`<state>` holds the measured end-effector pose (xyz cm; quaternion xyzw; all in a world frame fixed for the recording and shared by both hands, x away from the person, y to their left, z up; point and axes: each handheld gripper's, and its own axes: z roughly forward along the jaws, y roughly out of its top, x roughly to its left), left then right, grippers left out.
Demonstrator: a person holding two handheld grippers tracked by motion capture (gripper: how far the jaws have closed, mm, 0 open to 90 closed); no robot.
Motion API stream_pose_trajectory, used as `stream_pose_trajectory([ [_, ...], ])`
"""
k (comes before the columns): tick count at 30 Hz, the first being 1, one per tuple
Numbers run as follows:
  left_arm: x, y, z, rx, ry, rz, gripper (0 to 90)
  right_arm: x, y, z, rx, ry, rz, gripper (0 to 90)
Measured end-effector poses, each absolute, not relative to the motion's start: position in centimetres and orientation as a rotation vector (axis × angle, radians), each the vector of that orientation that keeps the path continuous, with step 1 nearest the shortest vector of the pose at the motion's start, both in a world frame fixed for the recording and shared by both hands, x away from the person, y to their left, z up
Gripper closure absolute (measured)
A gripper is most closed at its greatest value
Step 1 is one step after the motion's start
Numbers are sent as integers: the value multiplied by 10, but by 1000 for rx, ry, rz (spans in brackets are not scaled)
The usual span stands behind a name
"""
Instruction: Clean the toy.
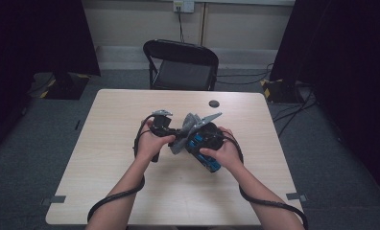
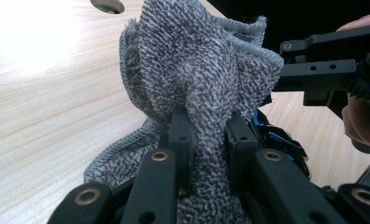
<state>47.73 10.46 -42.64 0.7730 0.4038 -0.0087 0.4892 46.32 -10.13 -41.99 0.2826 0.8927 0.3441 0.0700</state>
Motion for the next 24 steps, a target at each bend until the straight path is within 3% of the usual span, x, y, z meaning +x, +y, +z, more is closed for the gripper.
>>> stream_pose_trajectory([
  [24,471,115,-429,1912,974,-42,764,469,-107,-418,886,2665,1007,254],
])
